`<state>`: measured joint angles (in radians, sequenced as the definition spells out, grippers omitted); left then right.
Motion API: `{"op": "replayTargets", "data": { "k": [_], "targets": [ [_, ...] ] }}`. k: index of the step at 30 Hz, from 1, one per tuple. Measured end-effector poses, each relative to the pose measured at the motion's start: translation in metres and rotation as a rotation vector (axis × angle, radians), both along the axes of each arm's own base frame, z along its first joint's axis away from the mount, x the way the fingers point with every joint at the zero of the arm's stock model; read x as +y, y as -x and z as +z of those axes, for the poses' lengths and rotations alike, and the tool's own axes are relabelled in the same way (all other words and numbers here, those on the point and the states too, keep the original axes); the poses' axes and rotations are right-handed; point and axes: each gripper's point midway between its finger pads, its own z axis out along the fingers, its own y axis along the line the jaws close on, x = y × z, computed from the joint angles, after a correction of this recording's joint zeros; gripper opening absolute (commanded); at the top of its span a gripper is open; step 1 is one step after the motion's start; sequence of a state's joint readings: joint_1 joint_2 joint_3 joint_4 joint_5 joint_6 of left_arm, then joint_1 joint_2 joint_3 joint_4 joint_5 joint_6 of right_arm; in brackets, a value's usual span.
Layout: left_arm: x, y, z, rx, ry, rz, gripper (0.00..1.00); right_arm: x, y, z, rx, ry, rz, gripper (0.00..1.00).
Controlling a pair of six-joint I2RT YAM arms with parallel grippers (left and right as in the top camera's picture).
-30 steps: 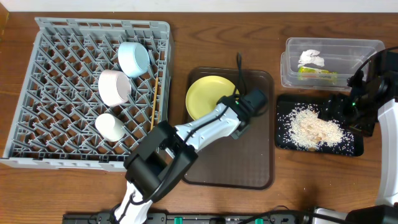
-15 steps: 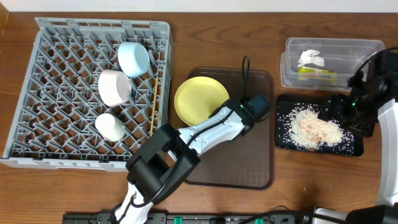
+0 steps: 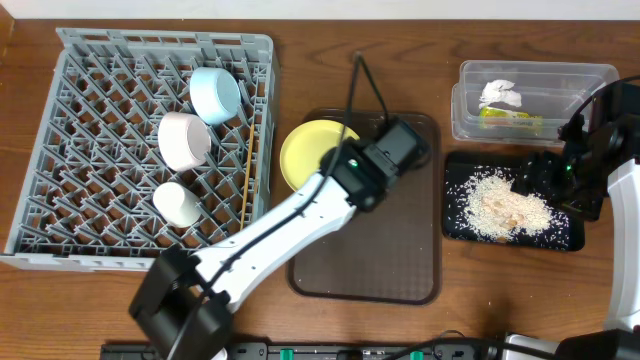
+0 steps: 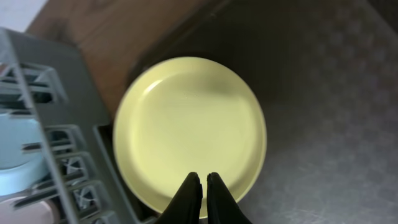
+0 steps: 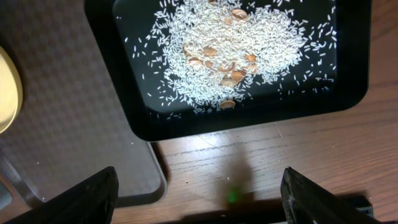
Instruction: Sort waste into correct bins and load items into the dishwasher
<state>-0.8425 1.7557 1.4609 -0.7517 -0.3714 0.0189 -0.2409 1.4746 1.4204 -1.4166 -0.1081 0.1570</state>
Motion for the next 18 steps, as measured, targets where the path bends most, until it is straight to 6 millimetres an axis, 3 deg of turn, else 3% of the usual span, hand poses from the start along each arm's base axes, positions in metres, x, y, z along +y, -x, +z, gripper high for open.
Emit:
{"op": "replayTargets", "data": {
  "k": [1, 7, 12, 18],
  "targets": [
    [0.003, -0.002, 0.004, -0.004, 0.010, 0.008, 0.10, 0.000, 0.000, 0.000, 0.001, 0.000, 0.000, 0.82],
    [0.003, -0.002, 0.002, 0.026, 0.044, 0.015, 0.46, 0.000, 0.001, 0.000, 0.003, -0.001, 0.000, 0.82],
    [-0.005, 0.002, -0.024, 0.097, 0.033, -0.002, 0.50, 0.000, 0.001, 0.000, 0.004, -0.001, 0.000, 0.82],
    [-0.004, 0.012, -0.080, 0.222, -0.055, -0.007, 0.53, 0.000, 0.001, 0.000, 0.003, -0.001, 0.000, 0.82]
  ]
}}
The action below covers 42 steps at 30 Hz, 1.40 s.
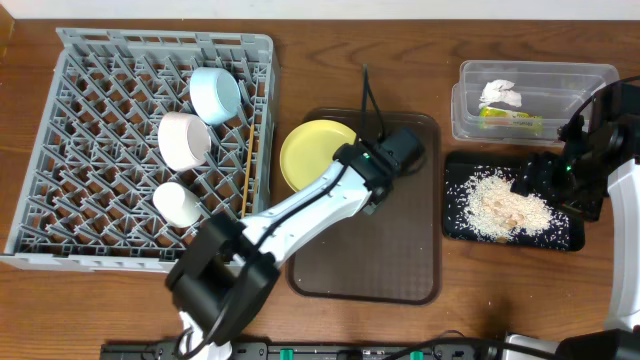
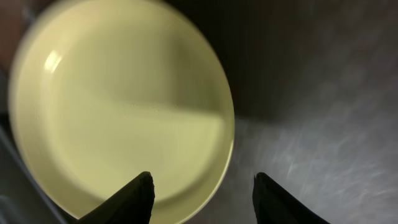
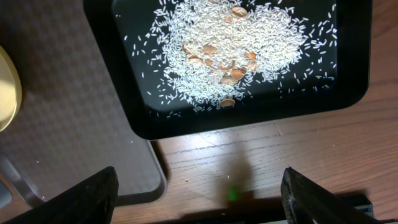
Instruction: Sort waste into correct bins and load items into the dishwasher
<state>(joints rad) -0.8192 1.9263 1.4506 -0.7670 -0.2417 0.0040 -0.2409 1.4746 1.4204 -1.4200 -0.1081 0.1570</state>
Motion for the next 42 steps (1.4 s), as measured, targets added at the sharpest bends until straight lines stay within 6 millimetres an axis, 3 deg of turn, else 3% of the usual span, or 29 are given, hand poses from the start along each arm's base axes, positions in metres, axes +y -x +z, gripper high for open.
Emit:
{"op": "replayTargets", "data": {
  "k": [8, 16, 18, 22, 27, 42],
  "targets": [
    [0.012, 0.012, -0.047, 0.112, -0.122, -0.031, 0.53, 0.000, 0.000, 0.000, -0.001, 0.000, 0.000, 0.82],
    [0.016, 0.015, -0.063, 0.142, -0.165, -0.060, 0.51, 0.000, 0.000, 0.000, -0.002, 0.000, 0.000, 0.82],
    [0.017, 0.014, -0.063, 0.137, -0.174, -0.065, 0.45, 0.000, 0.000, 0.000, -0.002, 0.000, 0.000, 0.82],
    [0.022, 0.010, -0.065, 0.130, -0.193, -0.064, 0.23, 0.000, 0.000, 0.000, -0.002, 0.000, 0.000, 0.82],
    [0.033, 0.006, -0.067, 0.135, -0.206, -0.049, 0.08, 0.000, 0.000, 0.000, -0.002, 0.000, 0.000, 0.82],
    [0.049, -0.013, -0.056, 0.001, -0.349, -0.047, 0.08, 0.000, 0.000, 0.000, -0.002, 0.000, 0.000, 0.82]
  ]
}}
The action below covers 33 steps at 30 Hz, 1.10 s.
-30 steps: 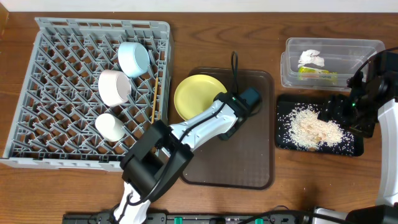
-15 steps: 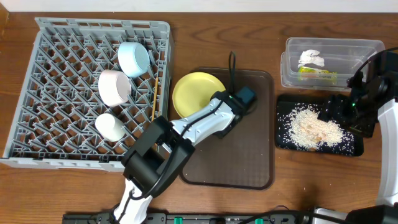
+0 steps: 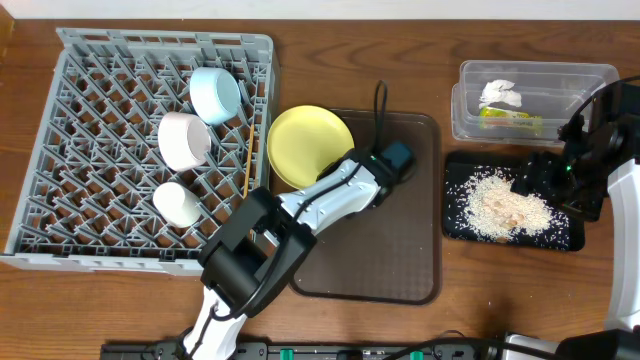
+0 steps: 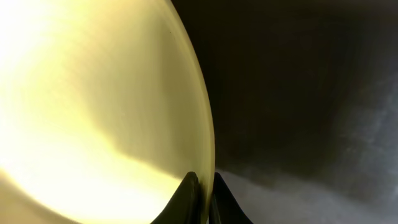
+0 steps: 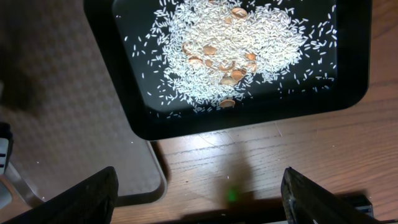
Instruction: Sort waste into correct bins and load items into the dishwasher
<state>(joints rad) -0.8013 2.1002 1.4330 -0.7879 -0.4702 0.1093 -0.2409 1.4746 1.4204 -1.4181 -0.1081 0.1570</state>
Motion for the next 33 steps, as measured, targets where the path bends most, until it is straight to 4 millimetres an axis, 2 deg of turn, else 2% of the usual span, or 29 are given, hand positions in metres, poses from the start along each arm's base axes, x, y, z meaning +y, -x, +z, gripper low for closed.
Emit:
{"op": "replayTargets", "data": {
  "k": [8, 33],
  "targets": [
    [-0.008, 0.003, 0.018, -0.066, -0.039, -0.044, 0.08, 0.000, 0.000, 0.000, 0.000, 0.000, 0.000, 0.82],
    [-0.013, -0.001, 0.136, -0.286, 0.209, -0.005, 0.08, 0.000, 0.000, 0.000, 0.001, 0.000, 0.000, 0.81]
  ]
}}
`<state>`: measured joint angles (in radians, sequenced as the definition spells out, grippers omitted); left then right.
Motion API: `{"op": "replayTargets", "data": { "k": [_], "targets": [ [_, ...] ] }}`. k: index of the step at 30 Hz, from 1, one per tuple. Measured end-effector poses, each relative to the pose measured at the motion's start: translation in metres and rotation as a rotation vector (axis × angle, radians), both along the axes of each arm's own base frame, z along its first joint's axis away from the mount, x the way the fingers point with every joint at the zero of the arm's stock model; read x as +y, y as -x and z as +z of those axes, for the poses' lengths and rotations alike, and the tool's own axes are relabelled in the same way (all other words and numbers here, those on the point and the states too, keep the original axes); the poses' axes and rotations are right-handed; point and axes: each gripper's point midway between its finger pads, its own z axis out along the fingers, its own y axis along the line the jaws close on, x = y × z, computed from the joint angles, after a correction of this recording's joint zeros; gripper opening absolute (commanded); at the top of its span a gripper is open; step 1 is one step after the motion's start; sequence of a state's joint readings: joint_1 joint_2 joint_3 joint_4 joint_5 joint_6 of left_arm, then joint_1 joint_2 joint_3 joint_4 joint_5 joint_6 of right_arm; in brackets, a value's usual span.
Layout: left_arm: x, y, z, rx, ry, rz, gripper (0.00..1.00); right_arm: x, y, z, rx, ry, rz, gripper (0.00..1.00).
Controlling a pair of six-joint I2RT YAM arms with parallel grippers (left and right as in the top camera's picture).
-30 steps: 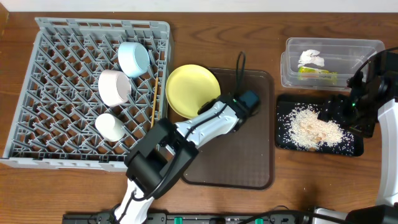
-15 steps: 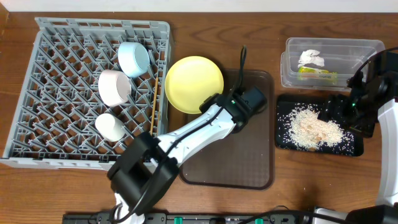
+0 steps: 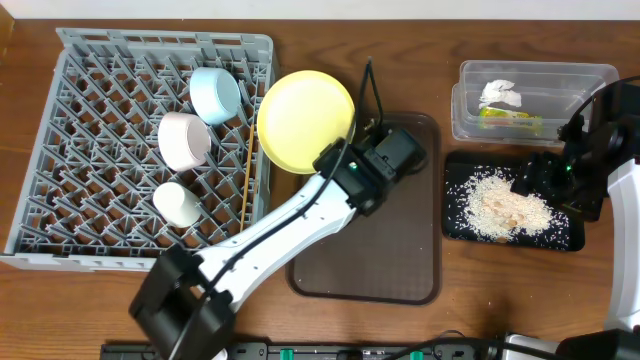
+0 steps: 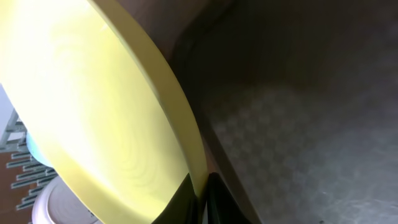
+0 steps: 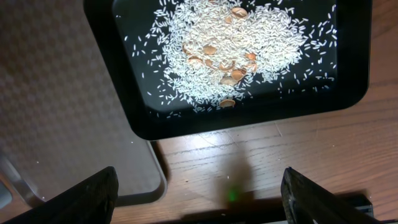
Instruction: Sort waste into correct bins and load items into the dishwasher
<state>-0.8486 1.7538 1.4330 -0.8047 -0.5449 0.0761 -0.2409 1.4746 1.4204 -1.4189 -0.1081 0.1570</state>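
Observation:
My left gripper [image 3: 335,160] [image 4: 200,193] is shut on the rim of a yellow plate [image 3: 305,122] [image 4: 93,124], held tilted in the air above the gap between the grey dish rack [image 3: 60,140] and the brown tray [image 3: 385,240]. In the rack sit a blue cup [image 3: 215,94], a pink cup [image 3: 184,140] and a white cup [image 3: 176,203]. My right gripper [image 5: 199,199] hangs open over the wood beside a black tray [image 3: 560,232] [image 5: 249,121] holding spilled rice and brown bits [image 5: 230,50].
A clear plastic bin [image 3: 535,95] with white and green scraps stands at the back right. A thin wooden stick [image 3: 248,175] lies along the rack's right side. The left arm's cable [image 3: 372,95] arcs over the brown tray.
The plate has come up off the brown tray and now hangs higher and further left, near the rack's right wall, still pinched at its rim. The right arm has not moved.
The plate lay flat at the brown tray's left edge with my left gripper shut above it. Then the fingers stood open around its rim. Then they were shut on the rim with the plate tipped up, and now it hangs clear beside the rack.

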Motion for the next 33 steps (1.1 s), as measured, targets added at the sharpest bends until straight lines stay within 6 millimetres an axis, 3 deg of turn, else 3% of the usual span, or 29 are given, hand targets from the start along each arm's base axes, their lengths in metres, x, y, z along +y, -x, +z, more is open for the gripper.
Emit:
{"op": "replayTargets", "data": {
  "k": [9, 25, 33],
  "targets": [
    [0.020, -0.007, 0.026, 0.062, 0.243, 0.070, 0.08, 0.000, 0.000, 0.000, 0.001, 0.000, 0.000, 0.81],
    [0.058, -0.030, 0.048, 0.316, 0.827, 0.146, 0.08, 0.000, 0.001, 0.000, 0.002, -0.001, 0.000, 0.81],
    [0.078, -0.036, 0.064, 0.374, 1.034, 0.166, 0.08, 0.000, 0.000, 0.000, 0.002, 0.000, 0.000, 0.81]
  ]
}}
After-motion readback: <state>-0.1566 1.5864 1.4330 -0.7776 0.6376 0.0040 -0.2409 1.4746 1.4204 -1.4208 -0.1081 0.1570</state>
